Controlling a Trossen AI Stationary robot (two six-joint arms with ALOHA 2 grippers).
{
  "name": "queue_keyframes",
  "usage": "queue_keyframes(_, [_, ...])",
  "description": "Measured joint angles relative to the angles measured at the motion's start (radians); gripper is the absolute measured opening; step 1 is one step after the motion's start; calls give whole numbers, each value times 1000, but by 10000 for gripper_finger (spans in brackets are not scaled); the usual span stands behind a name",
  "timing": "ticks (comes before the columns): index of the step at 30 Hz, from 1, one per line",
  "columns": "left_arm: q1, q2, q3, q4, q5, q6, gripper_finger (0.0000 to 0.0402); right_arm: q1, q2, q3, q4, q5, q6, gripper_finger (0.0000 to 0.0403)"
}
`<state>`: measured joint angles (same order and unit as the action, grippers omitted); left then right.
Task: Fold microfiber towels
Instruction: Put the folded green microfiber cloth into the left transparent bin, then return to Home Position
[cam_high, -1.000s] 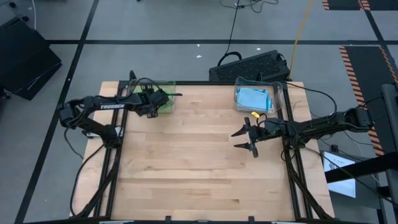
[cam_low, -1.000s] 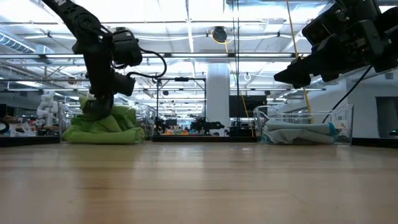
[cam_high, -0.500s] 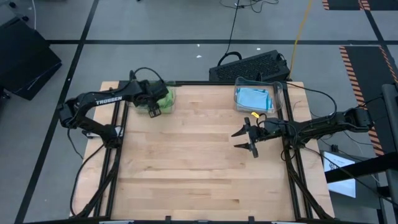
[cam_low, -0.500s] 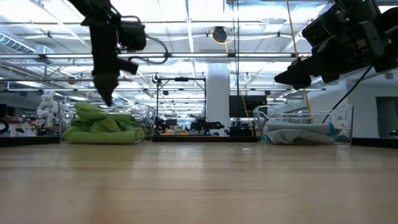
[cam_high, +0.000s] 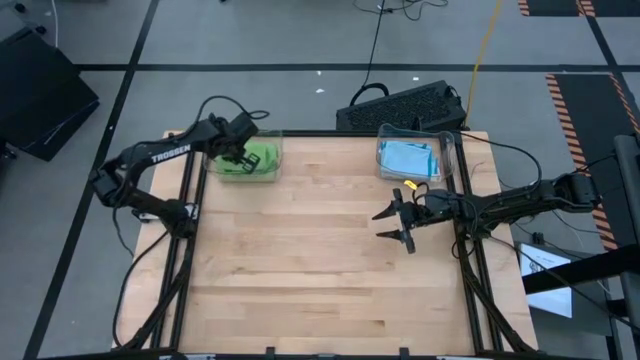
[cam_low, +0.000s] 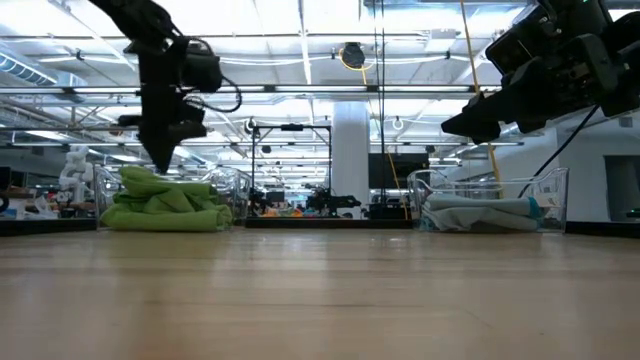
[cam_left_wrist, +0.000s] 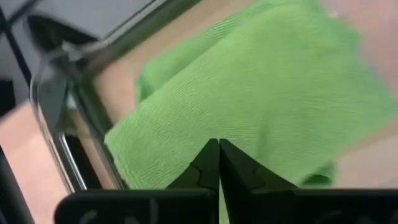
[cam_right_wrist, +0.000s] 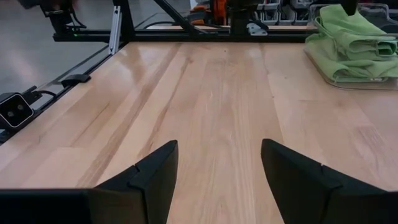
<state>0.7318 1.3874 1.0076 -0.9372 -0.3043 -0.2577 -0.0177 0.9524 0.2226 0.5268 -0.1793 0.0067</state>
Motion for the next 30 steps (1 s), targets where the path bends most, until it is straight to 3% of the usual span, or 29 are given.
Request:
queue_keyframes(7, [71, 1, -108, 65, 44, -97, 20, 0, 0, 0, -1, 0, -1, 222])
queue_keyframes(13, [89, 1, -189, 168, 50, -110, 3, 0, 0, 0, -1, 0, -2, 222])
queue_keyframes(21, [88, -13, -161, 164, 108, -45, 18, 0, 0, 0, -1, -1, 10, 222])
queue_keyframes(25, [62, -81, -105, 120, 105, -33, 4, 0, 0, 0, -3, -1, 32, 222])
queue_keyframes(30, [-21, -252, -76, 118, 58, -30, 12, 0, 0, 0, 8, 0, 57, 213])
